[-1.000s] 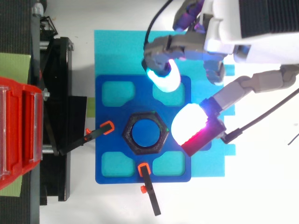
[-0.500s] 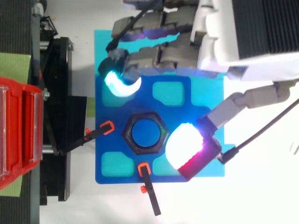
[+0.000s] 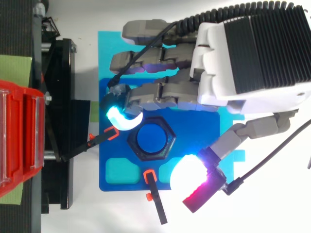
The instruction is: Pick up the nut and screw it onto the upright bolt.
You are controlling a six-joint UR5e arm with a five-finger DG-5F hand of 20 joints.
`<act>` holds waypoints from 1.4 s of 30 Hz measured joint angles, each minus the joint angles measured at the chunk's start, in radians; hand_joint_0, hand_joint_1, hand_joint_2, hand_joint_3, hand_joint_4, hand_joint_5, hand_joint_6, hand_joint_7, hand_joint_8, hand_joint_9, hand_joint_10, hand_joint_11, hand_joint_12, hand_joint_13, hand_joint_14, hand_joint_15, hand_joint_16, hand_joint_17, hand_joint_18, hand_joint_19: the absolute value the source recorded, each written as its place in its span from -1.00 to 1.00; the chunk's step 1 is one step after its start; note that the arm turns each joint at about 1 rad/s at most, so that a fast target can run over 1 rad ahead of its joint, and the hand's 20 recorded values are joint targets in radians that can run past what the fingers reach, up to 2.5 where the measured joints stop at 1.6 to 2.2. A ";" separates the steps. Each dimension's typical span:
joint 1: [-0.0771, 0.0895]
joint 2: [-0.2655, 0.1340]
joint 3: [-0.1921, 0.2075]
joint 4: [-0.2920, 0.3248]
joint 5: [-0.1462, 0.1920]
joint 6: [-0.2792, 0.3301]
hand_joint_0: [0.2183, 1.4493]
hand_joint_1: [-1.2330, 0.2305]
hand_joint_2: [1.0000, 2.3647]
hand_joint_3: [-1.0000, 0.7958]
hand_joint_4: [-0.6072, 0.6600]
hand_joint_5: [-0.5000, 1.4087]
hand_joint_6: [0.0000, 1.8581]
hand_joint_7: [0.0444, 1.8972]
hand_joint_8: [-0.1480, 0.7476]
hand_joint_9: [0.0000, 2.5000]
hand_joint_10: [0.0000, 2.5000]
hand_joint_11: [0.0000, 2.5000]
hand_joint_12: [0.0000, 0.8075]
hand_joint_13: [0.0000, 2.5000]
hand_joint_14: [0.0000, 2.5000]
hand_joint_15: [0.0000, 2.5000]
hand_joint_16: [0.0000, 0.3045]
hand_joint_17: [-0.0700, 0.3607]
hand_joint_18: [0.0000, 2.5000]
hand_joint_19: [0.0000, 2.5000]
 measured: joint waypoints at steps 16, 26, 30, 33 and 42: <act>0.002 -0.009 -0.001 -0.009 0.006 0.000 -0.59 0.15 -1.00 -0.44 0.30 -0.61 -0.46 -0.23 -0.04 -0.40 -1.00 -0.97 -0.06 -0.75 -1.00 -1.00 -0.63 -0.09 -1.00 -0.97; 0.002 -0.028 0.000 0.005 0.005 0.031 -0.57 0.17 -1.00 -0.44 0.26 -0.53 -0.46 0.35 -0.01 -0.30 -1.00 -0.89 -0.08 -0.70 -1.00 -1.00 -0.66 -0.13 -0.98 -1.00; 0.002 -0.029 0.000 0.005 0.004 0.037 -0.56 0.17 -1.00 -0.44 0.24 -0.50 -0.46 0.58 -0.01 -0.24 -0.99 -0.85 -0.09 -0.67 -1.00 -1.00 -0.67 -0.15 -0.96 -1.00; 0.002 -0.029 0.000 0.005 0.002 0.038 -0.56 0.17 -1.00 -0.44 0.23 -0.48 -0.45 0.68 0.00 -0.17 -0.99 -0.82 -0.10 -0.64 -1.00 -1.00 -0.68 -0.17 -0.93 -1.00; -0.004 -0.029 0.000 0.006 -0.004 0.037 -0.52 0.16 -1.00 -0.44 0.11 -0.46 -0.27 0.42 -0.03 0.21 -0.99 -0.71 -0.19 -0.33 -1.00 -0.91 -0.74 -0.26 -0.65 -0.94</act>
